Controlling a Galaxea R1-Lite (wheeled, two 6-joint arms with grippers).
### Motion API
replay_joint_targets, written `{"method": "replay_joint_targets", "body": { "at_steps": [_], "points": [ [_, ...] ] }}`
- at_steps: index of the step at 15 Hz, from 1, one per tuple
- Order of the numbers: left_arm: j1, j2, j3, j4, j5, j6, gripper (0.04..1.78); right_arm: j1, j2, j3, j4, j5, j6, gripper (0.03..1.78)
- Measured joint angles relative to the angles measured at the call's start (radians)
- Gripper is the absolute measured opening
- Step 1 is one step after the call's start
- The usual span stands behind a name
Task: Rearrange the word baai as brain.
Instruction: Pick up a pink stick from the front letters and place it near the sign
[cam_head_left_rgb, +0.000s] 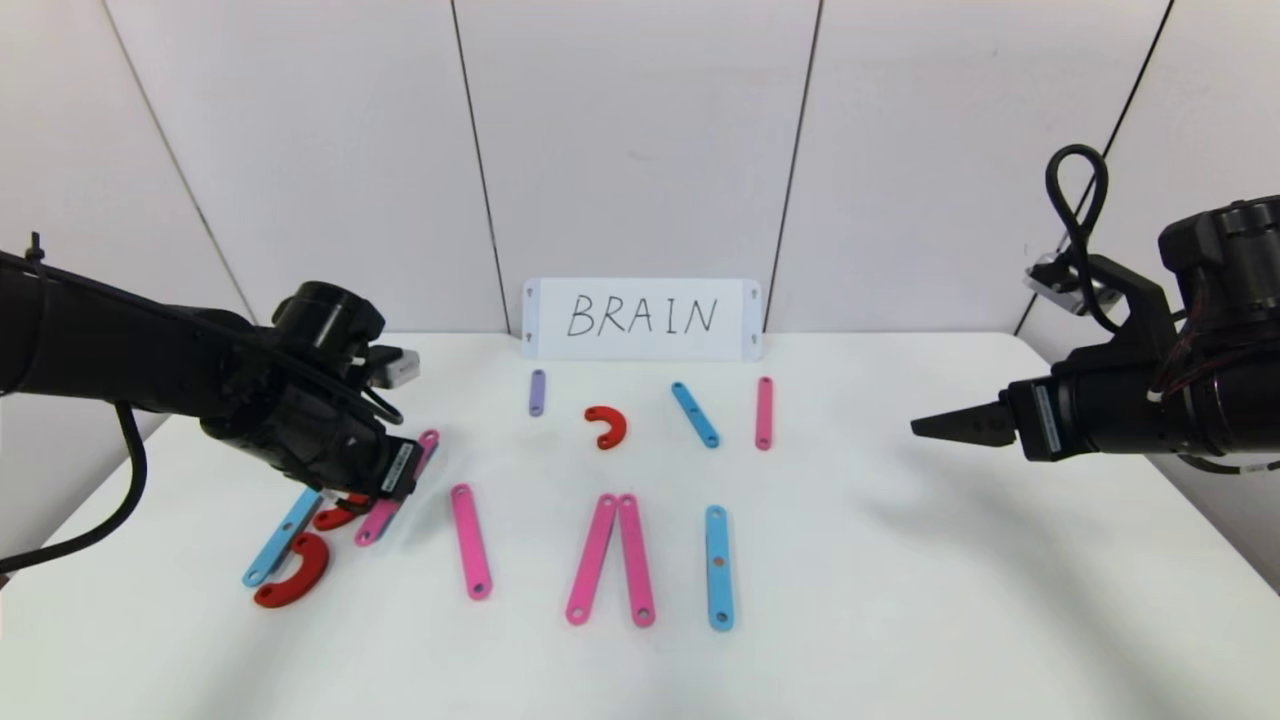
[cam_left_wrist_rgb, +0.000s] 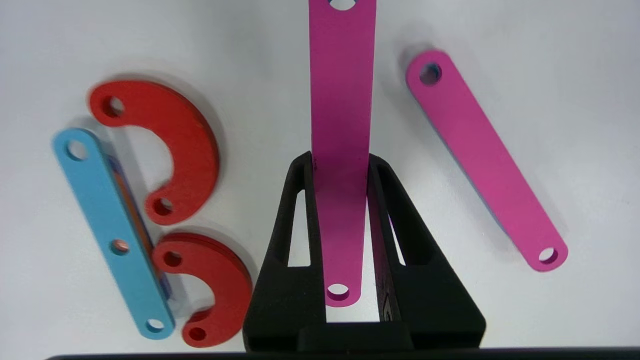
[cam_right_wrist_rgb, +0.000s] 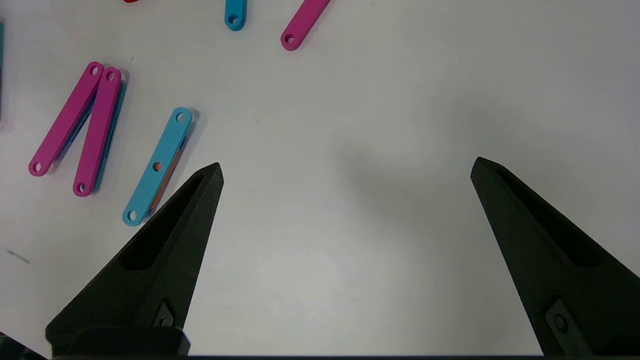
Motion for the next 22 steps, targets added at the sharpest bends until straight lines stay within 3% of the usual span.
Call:
{"method": "replay_joint_targets", "body": {
  "at_steps": [6, 13, 16, 22],
  "points": [
    [0.077, 0.131, -0.35, 0.086, 0.001, 0.005, 0.3, -0.003, 0.0, 0.0, 0.0, 0.0, 0.0, 1.74],
    [0.11, 0.407, -0.748, 0.303, 0.003, 0.031, 0.3, -0.001, 0.0, 0.003, 0.0, 0.0, 0.0, 1.74],
    [0.113, 0.462, -0.782, 0.311, 0.068, 0.04, 0.3, 0.0, 0.0, 0.005, 0.0, 0.0, -0.001, 1.74],
    [0.113, 0.486, -0.786, 0.309, 0.074, 0.03, 0.3, 0.003, 0.0, 0.008, 0.0, 0.0, -0.001, 1.74]
  ]
}}
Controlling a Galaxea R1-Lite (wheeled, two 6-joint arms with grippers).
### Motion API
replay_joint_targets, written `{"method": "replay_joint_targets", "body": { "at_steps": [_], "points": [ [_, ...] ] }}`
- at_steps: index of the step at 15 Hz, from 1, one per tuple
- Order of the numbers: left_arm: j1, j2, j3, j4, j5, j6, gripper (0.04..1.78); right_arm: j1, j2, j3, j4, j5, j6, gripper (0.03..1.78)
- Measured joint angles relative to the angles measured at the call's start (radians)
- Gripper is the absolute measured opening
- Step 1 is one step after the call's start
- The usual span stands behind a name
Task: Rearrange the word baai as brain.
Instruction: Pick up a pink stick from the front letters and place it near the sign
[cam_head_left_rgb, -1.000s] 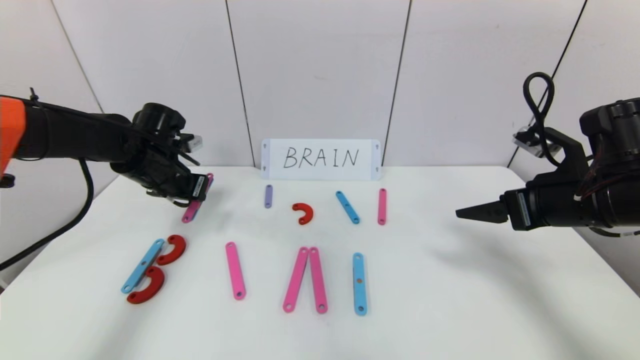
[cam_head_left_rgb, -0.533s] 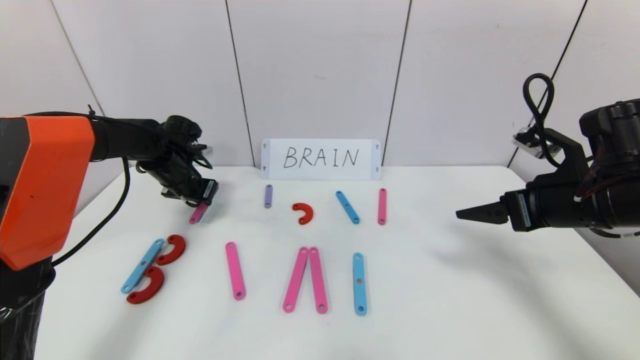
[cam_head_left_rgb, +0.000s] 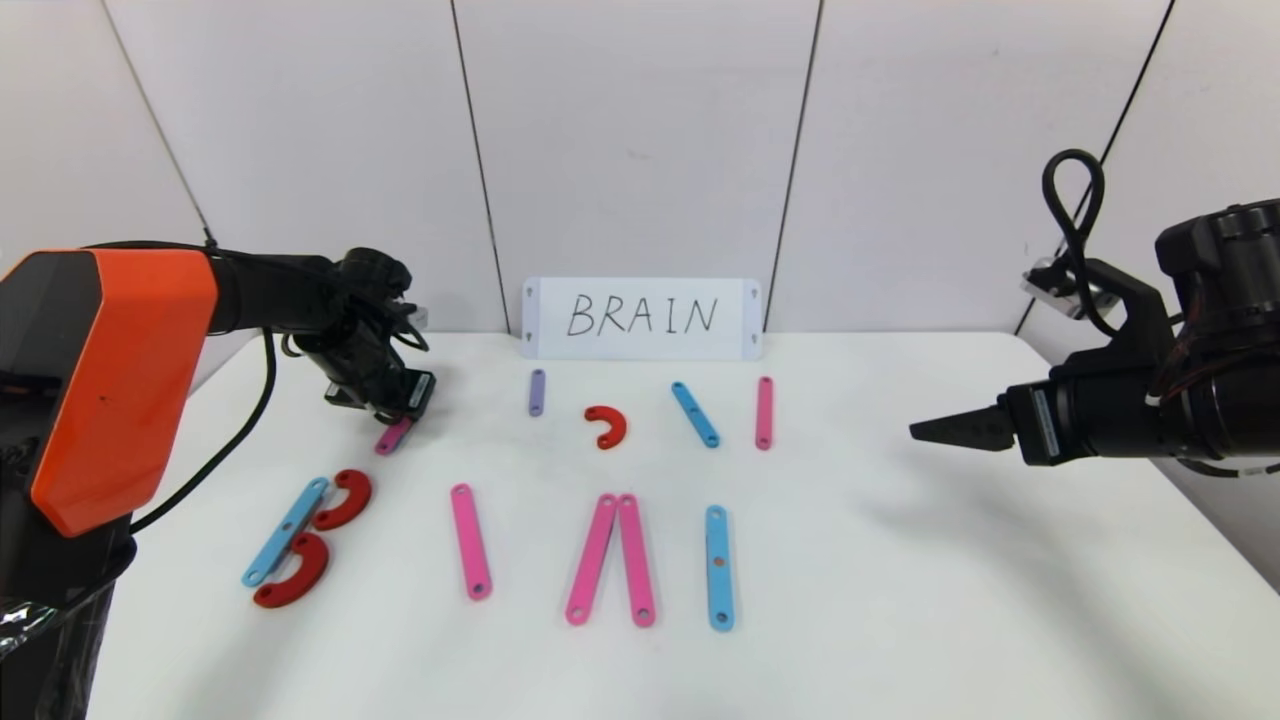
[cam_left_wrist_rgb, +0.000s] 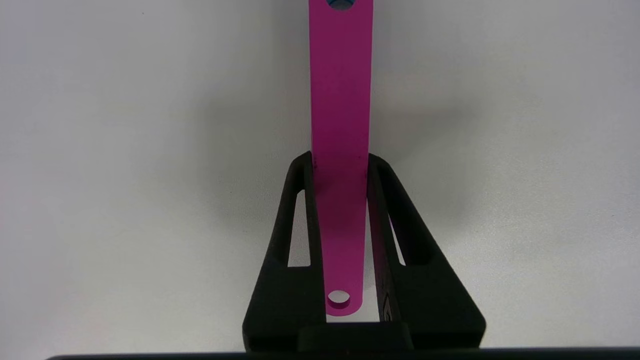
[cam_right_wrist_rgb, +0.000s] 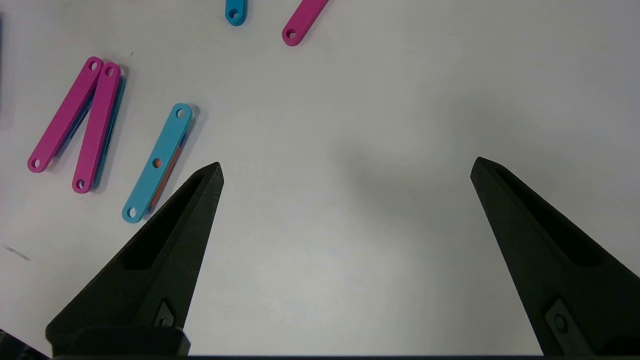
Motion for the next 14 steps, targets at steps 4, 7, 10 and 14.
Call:
{"method": "replay_joint_targets", "body": {
  "at_steps": [4, 7, 10, 14],
  "points": [
    [0.0, -0.011, 0.0, 0.001, 0.0, -0.001, 0.3, 0.002, 0.0, 0.005, 0.0, 0.0, -0.012, 1.74],
    [0.0, -0.02, 0.001, 0.013, 0.0, -0.003, 0.31, 0.002, 0.0, 0.007, 0.0, -0.001, -0.013, 1.74],
    [0.002, -0.023, 0.001, 0.008, 0.0, -0.002, 0.45, 0.002, 0.0, 0.007, 0.0, -0.001, -0.014, 1.74],
    [0.001, -0.024, 0.001, 0.002, 0.0, -0.003, 1.02, 0.002, 0.0, 0.007, 0.0, -0.001, -0.014, 1.74]
  ]
}}
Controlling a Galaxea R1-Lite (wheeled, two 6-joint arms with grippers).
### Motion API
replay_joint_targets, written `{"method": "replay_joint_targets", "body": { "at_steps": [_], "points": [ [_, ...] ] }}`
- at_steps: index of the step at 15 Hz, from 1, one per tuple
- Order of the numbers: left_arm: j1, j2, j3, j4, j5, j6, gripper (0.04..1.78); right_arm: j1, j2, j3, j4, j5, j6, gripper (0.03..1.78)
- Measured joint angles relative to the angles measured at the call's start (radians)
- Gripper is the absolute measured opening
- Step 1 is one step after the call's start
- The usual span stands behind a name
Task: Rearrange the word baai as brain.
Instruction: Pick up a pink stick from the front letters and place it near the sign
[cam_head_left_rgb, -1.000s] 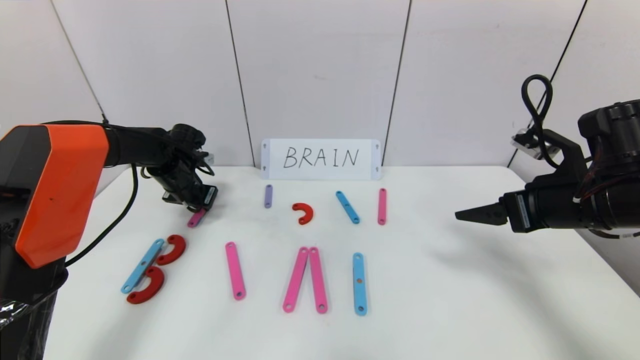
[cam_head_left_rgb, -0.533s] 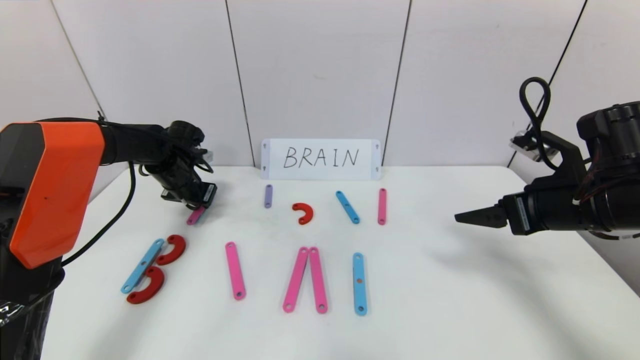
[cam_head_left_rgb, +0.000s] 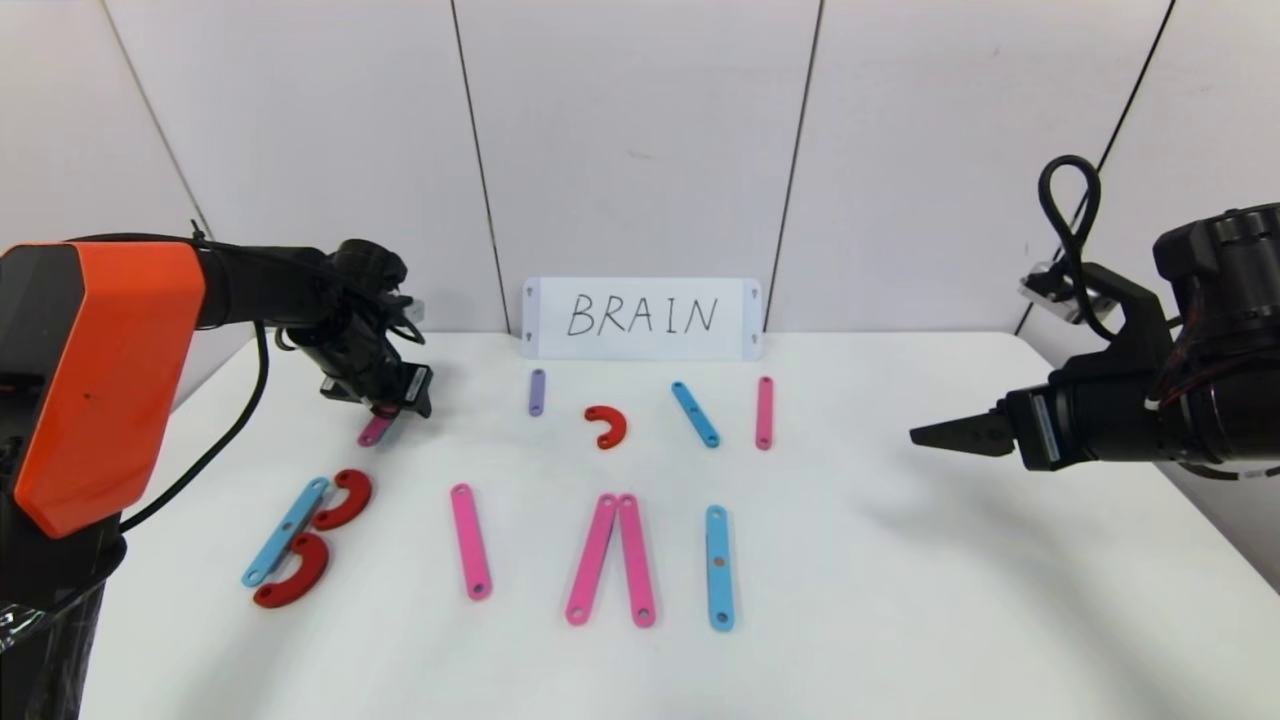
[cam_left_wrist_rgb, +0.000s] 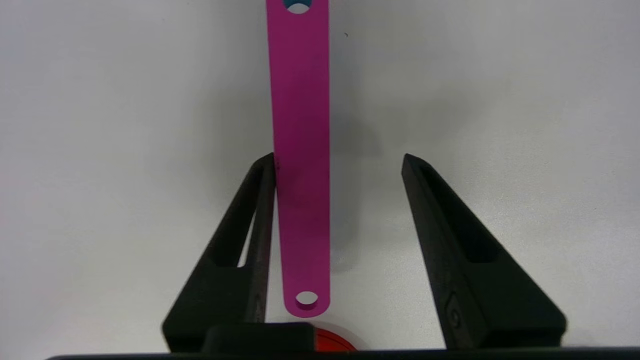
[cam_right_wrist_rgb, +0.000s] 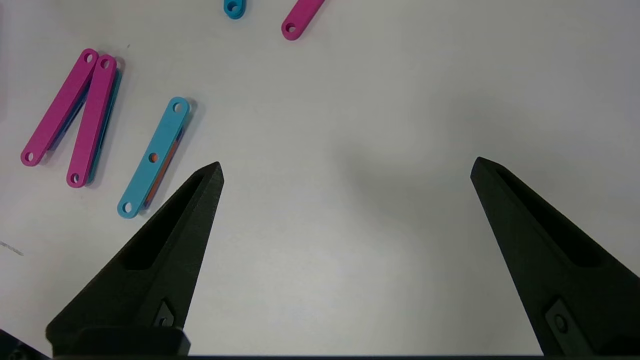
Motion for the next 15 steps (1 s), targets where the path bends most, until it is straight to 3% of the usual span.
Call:
{"method": "replay_joint_targets", "body": {
  "at_steps": [3, 6, 11, 15],
  "points": [
    [0.0, 0.0, -0.001, -0.001, 0.0, -0.001, 1.48, 0.0, 0.0, 0.0, 0.0, 0.0, 0.0, 1.74],
    [-0.001, 0.0, -0.001, -0.001, -0.001, -0.007, 1.72, 0.0, 0.0, 0.0, 0.0, 0.0, 0.0, 1.74],
    [0.0, -0.015, -0.001, -0.003, -0.004, -0.021, 1.75, 0.001, 0.0, 0.003, 0.0, 0.0, 0.0, 1.74],
    [-0.003, -0.079, 0.008, 0.034, -0.004, -0.141, 1.75, 0.001, -0.001, 0.003, 0.0, -0.001, 0.0, 1.74]
  ]
}}
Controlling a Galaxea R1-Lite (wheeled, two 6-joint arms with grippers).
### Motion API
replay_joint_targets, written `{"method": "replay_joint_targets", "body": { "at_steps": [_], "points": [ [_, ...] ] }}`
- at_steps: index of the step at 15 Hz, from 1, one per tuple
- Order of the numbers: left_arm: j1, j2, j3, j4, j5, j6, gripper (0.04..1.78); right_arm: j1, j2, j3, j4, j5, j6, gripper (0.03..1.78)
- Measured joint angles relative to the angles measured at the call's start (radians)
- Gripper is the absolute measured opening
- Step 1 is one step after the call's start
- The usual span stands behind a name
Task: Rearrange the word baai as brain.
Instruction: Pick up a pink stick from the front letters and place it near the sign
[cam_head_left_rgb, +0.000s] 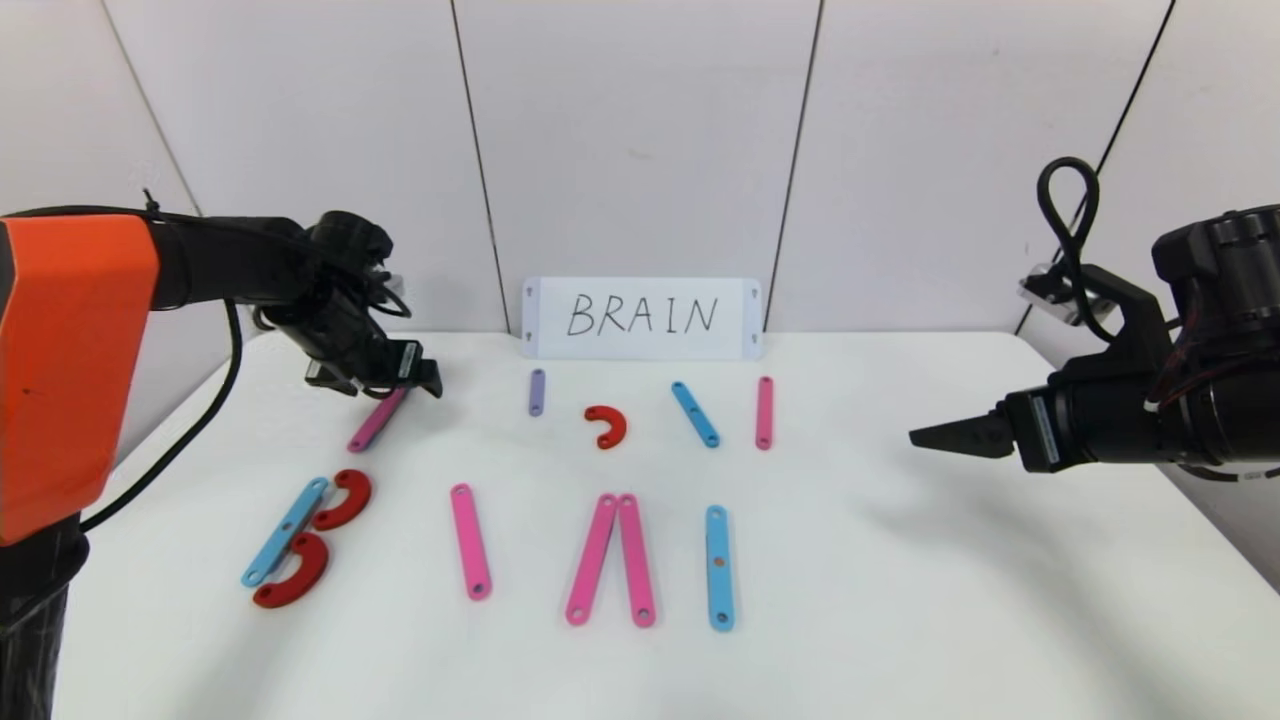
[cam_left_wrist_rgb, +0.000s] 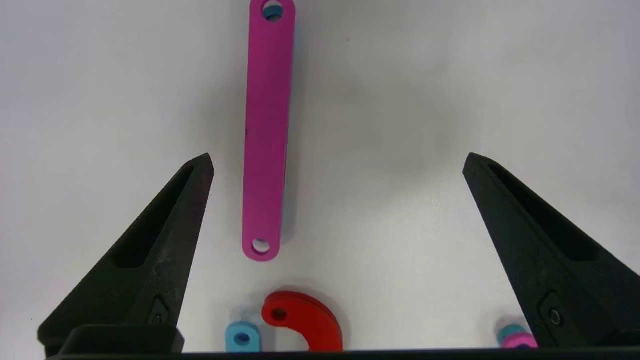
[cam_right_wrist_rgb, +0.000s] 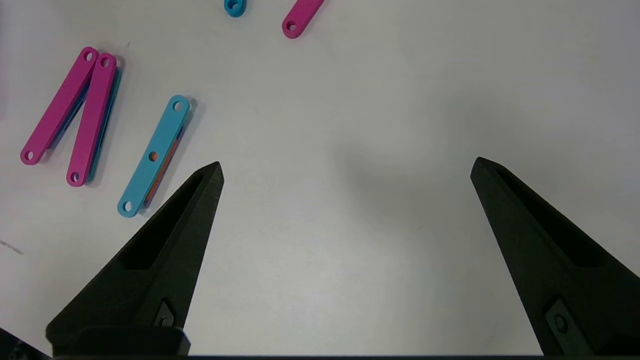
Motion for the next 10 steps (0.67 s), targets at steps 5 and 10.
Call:
{"method": "replay_joint_targets", "body": {
  "at_steps": [5, 10],
  "points": [
    [-0.059, -0.168, 0.167, 0.051, 0.009, -0.216, 1.75, -0.022, 0.004, -0.009, -0.051, 0.005, 0.007, 1.74],
    [-0.168, -0.367, 0.508, -0.085, 0.068, -0.37, 1.75, -0.063, 0.02, 0.018, -0.166, 0.093, 0.011, 1.74]
  ]
}}
